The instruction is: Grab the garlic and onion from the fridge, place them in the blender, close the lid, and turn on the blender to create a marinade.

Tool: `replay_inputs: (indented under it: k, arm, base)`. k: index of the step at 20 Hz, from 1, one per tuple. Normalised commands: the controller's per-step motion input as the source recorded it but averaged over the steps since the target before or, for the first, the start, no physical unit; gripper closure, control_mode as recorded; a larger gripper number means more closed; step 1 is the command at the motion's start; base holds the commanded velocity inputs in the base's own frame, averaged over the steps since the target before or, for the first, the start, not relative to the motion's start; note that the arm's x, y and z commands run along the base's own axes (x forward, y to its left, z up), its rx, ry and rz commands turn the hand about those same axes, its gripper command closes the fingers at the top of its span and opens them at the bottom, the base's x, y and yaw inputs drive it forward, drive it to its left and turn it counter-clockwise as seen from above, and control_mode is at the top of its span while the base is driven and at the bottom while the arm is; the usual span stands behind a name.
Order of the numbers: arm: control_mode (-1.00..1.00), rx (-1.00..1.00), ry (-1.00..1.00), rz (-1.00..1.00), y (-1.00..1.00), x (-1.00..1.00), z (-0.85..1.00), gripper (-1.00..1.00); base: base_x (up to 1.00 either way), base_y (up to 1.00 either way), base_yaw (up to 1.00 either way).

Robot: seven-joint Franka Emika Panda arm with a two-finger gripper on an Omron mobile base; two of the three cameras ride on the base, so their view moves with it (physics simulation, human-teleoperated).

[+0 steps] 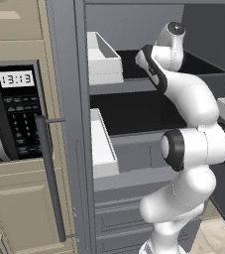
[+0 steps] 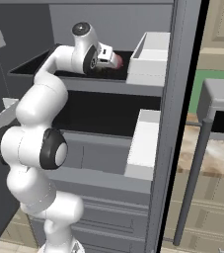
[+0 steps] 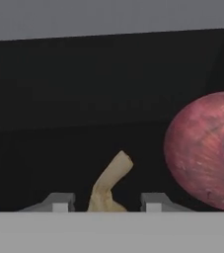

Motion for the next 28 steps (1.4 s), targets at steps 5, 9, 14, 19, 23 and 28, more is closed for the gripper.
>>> replay_inputs:
  k: [5,9,14,19,23,28]
  arm:
    - [-1.0,0.0,-0.13,0.0,0.01,-0.68,-0.01,1.0]
    - [-1.0,0.0,-0.29,0.0,0.07,-1.0,0.0,1.0]
    - [-1.0,-0.01,-0.49,-0.02,0.09,-1.0,0.1,1.0]
    - [-1.0,0.0,-0.34,-0.05,0.1,-1.0,0.55,1.0]
    - [-1.0,0.0,-0.04,-0.09,0.11,-1.0,0.49,1.0]
    - [-1.0,0.0,0.18,-0.05,0.25,-1.0,0.08,1.0]
  base:
    - [0.0,0.0,0.0]
    - [0.0,0.0,0.0]
    - [0.0,0.0,0.0]
    - [0.0,0.0,0.0]
    - [0.0,0.0,0.0]
    - [0.0,0.0,0.0]
